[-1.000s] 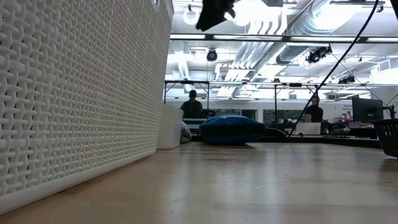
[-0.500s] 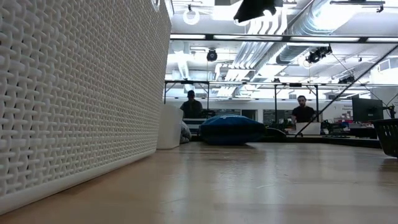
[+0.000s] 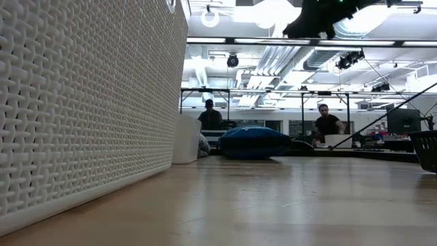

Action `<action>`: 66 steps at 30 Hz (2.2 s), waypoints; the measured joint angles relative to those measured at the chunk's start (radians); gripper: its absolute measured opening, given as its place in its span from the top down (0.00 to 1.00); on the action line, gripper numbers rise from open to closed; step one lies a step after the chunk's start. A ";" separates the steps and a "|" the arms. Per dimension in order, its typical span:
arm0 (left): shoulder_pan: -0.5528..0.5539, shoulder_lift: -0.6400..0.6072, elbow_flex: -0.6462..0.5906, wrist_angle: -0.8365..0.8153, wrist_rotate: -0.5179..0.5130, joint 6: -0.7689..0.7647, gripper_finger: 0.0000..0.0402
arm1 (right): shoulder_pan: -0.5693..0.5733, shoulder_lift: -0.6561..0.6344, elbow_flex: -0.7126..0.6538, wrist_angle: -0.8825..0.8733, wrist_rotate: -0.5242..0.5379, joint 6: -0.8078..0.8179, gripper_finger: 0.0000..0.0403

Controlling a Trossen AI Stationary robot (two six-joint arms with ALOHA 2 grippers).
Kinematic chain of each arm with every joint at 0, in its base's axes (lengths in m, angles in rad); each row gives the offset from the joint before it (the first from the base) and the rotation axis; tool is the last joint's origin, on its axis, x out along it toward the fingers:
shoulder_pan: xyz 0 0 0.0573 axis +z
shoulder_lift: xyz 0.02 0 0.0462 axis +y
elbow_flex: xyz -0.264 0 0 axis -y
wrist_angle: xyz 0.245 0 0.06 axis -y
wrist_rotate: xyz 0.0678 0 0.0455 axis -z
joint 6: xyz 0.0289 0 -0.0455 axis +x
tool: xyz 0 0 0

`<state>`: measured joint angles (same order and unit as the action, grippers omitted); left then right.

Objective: Pick & place medical supplies in basket/bin
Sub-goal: Put the gray patient gown into the white laundry organizer

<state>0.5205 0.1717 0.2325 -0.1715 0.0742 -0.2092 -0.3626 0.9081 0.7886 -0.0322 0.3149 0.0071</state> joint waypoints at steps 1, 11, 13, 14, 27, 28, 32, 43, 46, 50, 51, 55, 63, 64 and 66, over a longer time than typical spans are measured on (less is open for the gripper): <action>0.000 0.000 0.000 0.000 0.000 0.000 0.40 | 0.000 -0.020 -0.036 0.029 0.000 0.005 0.66; 0.000 0.000 0.000 0.000 0.000 0.000 0.40 | 0.000 -0.183 -0.365 0.371 0.000 0.047 0.66; 0.000 0.000 0.000 0.000 0.000 0.000 0.40 | 0.001 -0.222 -0.426 0.450 0.000 0.043 0.66; 0.000 0.000 0.000 0.000 0.000 0.000 0.40 | 0.001 -0.239 -0.453 0.492 0.001 0.043 0.66; 0.000 0.000 0.000 0.000 0.000 0.000 0.40 | 0.001 -0.421 -0.649 0.647 0.031 0.005 0.66; 0.000 0.000 0.000 0.000 0.000 0.000 0.40 | 0.001 -0.433 -0.655 0.644 0.031 0.001 0.66; 0.000 0.000 0.000 0.000 0.000 0.000 0.40 | 0.001 -0.485 -0.661 0.604 0.035 -0.012 0.66; 0.000 0.000 0.000 0.000 0.000 0.000 0.40 | 0.000 -0.663 -0.661 0.429 0.035 -0.031 0.66; 0.000 0.000 0.000 0.000 0.000 0.000 0.40 | 0.000 -0.703 -0.661 0.381 0.035 -0.031 0.66; 0.000 0.000 0.000 0.000 0.000 0.000 0.40 | 0.000 -0.746 -0.661 0.342 0.035 -0.030 0.66; 0.000 0.000 0.000 0.000 0.000 0.000 0.40 | 0.000 -0.756 -0.661 0.334 0.035 -0.031 0.66; 0.000 0.000 0.000 0.000 0.000 0.000 0.40 | 0.000 -0.791 -0.661 0.295 0.035 -0.030 0.66; 0.000 0.000 0.000 0.000 0.000 0.000 0.40 | 0.000 -0.854 -0.661 0.210 0.035 -0.008 0.66; 0.000 0.000 0.000 0.000 0.000 0.000 0.40 | 0.000 -0.862 -0.661 0.205 0.035 -0.008 0.66; 0.000 0.000 0.000 0.000 0.000 0.000 0.40 | 0.000 -0.876 -0.661 0.192 0.034 -0.008 0.66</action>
<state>0.5205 0.1715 0.2325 -0.1715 0.0742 -0.2092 -0.3622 0.0324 0.1272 0.1601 0.3492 -0.0006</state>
